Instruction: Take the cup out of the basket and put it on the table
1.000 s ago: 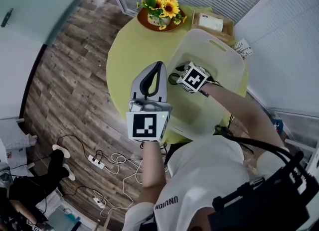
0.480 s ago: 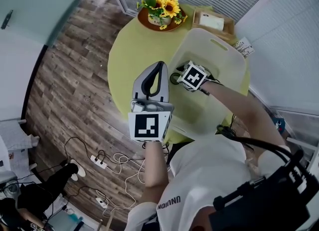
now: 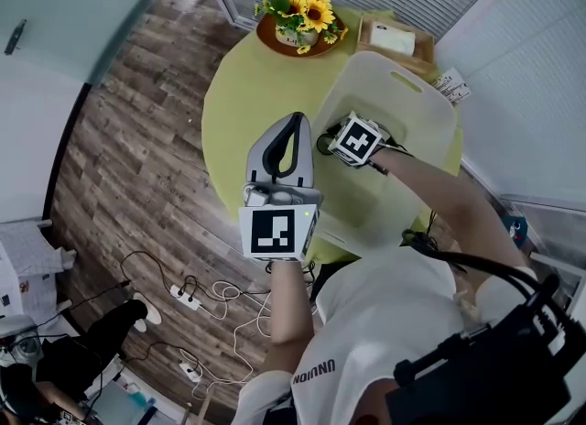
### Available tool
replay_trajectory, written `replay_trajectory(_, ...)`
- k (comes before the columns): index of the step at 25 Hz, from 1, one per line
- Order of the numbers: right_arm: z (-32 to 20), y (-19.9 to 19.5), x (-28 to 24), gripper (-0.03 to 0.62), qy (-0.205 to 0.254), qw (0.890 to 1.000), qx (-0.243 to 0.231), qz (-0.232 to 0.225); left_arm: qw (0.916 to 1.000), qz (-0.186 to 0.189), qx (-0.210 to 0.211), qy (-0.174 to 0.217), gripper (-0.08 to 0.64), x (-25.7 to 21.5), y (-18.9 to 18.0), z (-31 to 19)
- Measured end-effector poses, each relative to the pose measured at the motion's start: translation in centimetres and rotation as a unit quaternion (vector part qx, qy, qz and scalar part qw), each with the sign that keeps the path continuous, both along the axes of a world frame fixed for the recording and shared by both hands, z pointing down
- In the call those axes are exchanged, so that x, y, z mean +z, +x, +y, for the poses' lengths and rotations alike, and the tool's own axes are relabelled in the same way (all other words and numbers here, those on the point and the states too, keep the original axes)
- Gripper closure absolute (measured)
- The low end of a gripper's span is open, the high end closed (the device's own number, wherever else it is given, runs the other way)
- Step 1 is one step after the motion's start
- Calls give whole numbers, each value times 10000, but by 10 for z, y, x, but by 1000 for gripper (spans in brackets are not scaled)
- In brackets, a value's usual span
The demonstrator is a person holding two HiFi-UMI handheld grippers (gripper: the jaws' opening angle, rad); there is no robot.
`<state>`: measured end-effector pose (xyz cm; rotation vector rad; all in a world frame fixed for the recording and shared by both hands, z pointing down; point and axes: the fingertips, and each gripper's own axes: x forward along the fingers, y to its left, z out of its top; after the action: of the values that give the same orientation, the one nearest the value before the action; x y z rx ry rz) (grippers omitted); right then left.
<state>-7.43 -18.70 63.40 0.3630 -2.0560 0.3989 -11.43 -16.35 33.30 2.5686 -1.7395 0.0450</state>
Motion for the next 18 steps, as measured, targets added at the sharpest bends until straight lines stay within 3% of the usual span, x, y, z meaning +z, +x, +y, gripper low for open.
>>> replay_trajectory(18, -8, 9, 0, 546, -195, 9994, 294, 47, 9999, -59, -65, 69, 546, 1, -1, -3)
